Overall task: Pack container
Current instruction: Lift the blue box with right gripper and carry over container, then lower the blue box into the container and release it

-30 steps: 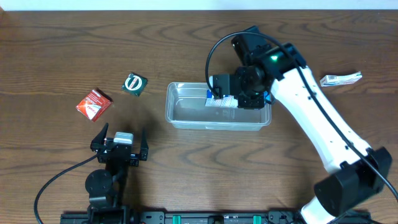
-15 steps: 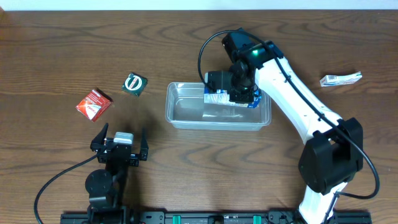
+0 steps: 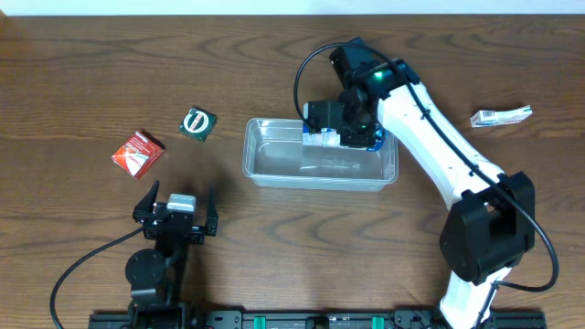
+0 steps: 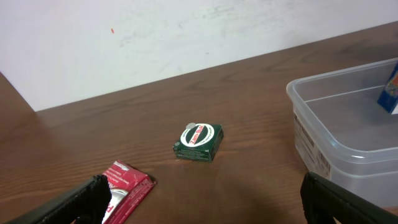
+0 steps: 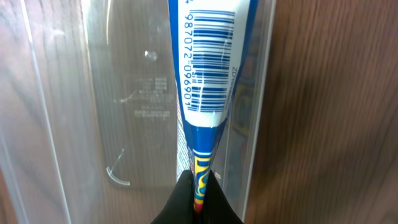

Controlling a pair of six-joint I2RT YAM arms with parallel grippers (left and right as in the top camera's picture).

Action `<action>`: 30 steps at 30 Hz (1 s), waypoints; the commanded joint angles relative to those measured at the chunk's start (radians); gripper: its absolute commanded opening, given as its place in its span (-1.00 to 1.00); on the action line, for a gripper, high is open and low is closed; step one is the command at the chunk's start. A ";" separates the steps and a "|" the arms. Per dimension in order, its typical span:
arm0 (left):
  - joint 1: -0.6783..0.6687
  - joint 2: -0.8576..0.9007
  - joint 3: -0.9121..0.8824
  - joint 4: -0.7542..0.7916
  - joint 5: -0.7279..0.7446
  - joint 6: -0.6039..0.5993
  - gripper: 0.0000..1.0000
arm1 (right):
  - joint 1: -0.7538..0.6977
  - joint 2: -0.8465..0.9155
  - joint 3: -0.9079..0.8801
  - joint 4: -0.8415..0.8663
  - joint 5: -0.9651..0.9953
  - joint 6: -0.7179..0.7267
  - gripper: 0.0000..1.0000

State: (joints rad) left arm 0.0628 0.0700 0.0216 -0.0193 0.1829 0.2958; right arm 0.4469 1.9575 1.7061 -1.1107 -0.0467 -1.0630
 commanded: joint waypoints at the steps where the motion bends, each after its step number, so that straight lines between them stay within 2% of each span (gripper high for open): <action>1: 0.004 0.001 -0.018 -0.033 0.011 0.013 0.96 | -0.032 0.008 -0.006 -0.008 -0.003 -0.037 -0.97; 8: 0.004 0.001 -0.018 -0.033 0.011 0.013 0.96 | -0.051 0.008 -0.006 -0.004 -0.025 -0.076 -0.96; 11: 0.004 0.001 -0.018 -0.033 0.011 0.013 0.96 | -0.051 0.008 -0.006 -0.005 -0.025 -0.075 -0.53; 15: 0.004 0.001 -0.018 -0.033 0.011 0.013 0.96 | -0.051 0.008 -0.006 -0.005 -0.025 -0.075 -0.33; 20: 0.004 0.001 -0.018 -0.033 0.011 0.013 0.96 | -0.051 0.008 -0.006 -0.007 -0.025 -0.047 -0.31; 30: 0.004 0.001 -0.018 -0.033 0.011 0.013 0.96 | -0.034 0.008 -0.006 -0.083 -0.034 0.084 -0.44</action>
State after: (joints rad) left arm 0.0628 0.0700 0.0216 -0.0193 0.1829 0.2958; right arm 0.4042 1.9575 1.7042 -1.1770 -0.0589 -1.0393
